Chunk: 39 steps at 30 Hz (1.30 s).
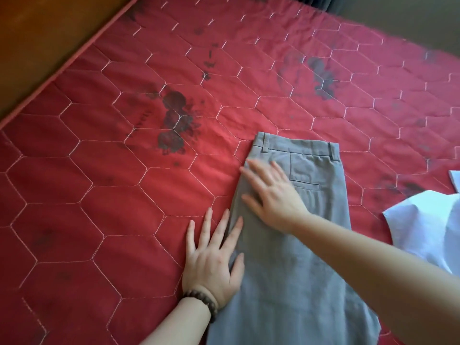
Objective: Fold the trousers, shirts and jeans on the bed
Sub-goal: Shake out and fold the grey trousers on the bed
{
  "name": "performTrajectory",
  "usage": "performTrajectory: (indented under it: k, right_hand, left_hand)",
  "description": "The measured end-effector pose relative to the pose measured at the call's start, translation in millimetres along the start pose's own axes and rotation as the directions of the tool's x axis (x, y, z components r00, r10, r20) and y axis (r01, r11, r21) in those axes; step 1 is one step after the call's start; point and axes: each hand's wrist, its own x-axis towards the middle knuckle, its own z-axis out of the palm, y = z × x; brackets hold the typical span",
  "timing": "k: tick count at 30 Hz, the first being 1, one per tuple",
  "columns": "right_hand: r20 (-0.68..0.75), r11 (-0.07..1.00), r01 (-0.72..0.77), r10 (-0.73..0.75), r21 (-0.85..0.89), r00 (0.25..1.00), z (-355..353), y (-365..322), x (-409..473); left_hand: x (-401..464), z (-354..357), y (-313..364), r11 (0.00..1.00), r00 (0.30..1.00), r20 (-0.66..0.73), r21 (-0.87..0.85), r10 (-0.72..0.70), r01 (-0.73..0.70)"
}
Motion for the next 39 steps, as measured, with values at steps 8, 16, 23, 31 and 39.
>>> performTrajectory:
  k: [8,16,23,31,39]
  right_hand:
    - [-0.052,0.670,-0.702,0.713,-0.242,0.699,-16,94,-23]
    - [0.001,0.644,-0.715,0.743,-0.271,0.669,-10,56,-127]
    - [0.123,0.929,-0.368,0.371,-0.048,0.921,17,-72,-155]
    - [-0.014,0.561,-0.784,0.811,-0.266,0.585,10,-69,-261]
    - [0.136,0.750,-0.650,0.661,-0.119,0.738,31,-205,-358]
  left_hand:
    - [1,2,1,0.999,1.000,-0.007,0.051,-0.010,0.010]
    - [0,1,4,0.998,0.999,-0.030,0.056,-0.019,0.021]
    - [-13,-2,25,0.987,0.998,0.058,0.162,-0.010,0.001]
    - [-85,14,38,0.923,0.991,0.126,0.374,0.046,-0.090]
    - [-224,27,52,0.942,0.965,0.215,0.263,0.152,-0.207]
